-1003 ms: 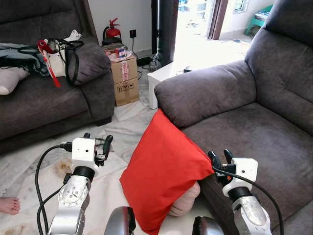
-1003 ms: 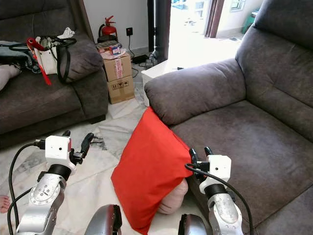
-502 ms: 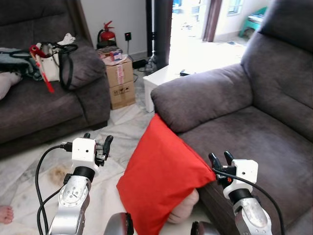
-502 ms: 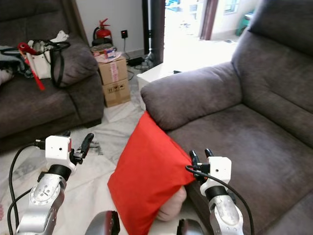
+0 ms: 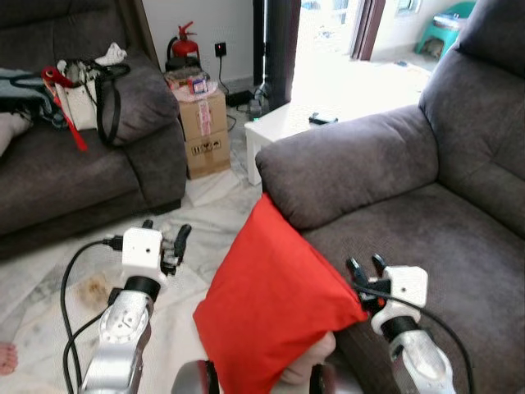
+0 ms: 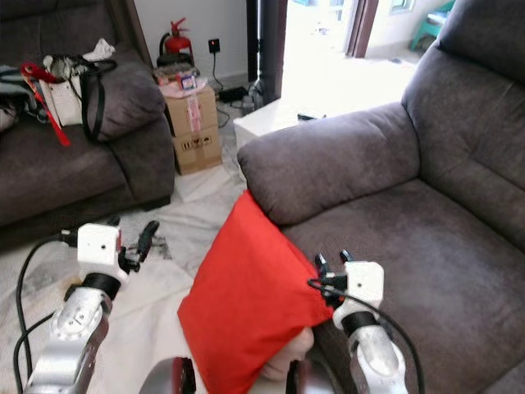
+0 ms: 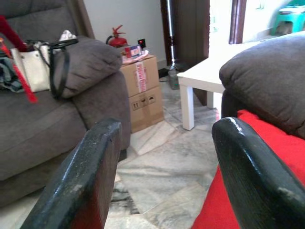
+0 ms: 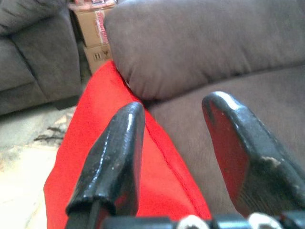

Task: Move the pillow to the sofa from floor

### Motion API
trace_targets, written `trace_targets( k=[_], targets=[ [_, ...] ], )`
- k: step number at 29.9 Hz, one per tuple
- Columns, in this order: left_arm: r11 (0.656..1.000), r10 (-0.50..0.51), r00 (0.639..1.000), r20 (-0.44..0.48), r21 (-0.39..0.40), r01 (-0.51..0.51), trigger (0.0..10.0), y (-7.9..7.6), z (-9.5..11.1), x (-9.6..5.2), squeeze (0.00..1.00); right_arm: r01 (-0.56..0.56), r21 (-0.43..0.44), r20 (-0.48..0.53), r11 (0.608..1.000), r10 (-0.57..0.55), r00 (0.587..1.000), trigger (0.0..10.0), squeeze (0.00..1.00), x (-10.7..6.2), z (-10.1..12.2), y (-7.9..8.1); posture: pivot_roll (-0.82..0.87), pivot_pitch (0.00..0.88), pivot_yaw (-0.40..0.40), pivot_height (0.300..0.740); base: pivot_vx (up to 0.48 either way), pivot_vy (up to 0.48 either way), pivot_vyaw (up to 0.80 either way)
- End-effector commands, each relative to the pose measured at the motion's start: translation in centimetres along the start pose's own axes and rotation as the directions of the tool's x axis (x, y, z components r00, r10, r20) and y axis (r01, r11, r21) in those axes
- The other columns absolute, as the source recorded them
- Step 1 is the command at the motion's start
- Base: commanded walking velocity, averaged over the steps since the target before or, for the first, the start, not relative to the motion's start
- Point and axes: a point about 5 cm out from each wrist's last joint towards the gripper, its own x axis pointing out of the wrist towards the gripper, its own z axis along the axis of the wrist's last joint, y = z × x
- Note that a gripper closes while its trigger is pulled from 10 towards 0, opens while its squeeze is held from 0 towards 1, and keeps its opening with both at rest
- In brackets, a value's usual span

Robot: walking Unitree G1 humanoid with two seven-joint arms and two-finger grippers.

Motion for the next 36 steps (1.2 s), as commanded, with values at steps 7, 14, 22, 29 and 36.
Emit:
trace_targets(
  k=[7, 14, 22, 29, 36],
  targets=[
    [1.000, -0.010, 0.999, -0.048, -0.001, 0.010, 10.0, -0.1, -0.9, 0.0, 0.00, 0.123, 0.164, -0.085, 0.979, -0.111, 0.990, 10.0, 0.14, -0.1, -1.6, -2.0, 0.00, 0.000, 0.024, 0.596, 0.000, 0.000, 0.00],
    [0.999, 0.035, 0.993, -0.109, 0.003, -0.035, 10.0, 0.9, -2.9, 0.0, 0.00, 0.137, 0.215, -0.085, 0.967, -0.121, 0.989, 10.0, 1.00, 0.9, -1.8, -2.7, 0.01, 0.000, 0.010, 0.596, 0.000, 0.000, 0.00],
    [0.997, 0.070, 0.950, -0.305, -0.003, -0.074, 10.0, 1.8, -7.7, -1.5, 0.00, 0.113, 0.211, -0.029, 0.971, -0.110, 0.994, 10.0, 1.00, 2.4, -0.4, -2.9, -0.04, 0.000, 0.020, 0.596, 0.000, 0.000, 0.00],
    [0.997, 0.056, 0.951, -0.304, -0.029, -0.068, 10.0, 1.0, -8.0, -0.5, 0.00, 0.129, 0.218, -0.044, 0.967, -0.122, 0.991, 10.0, 1.00, 3.3, -0.2, -4.2, -0.06, 0.000, 0.022, 0.596, 0.000, 0.000, 0.00],
    [0.997, 0.062, 0.954, -0.293, -0.030, -0.074, 10.0, 1.4, -8.0, -0.1, 0.00, 0.121, 0.285, -0.086, 0.951, -0.100, 0.991, 10.0, 1.00, 4.4, -0.6, -4.0, -0.05, 0.000, 0.030, 0.596, 0.000, 0.000, 0.00]
  ],
)
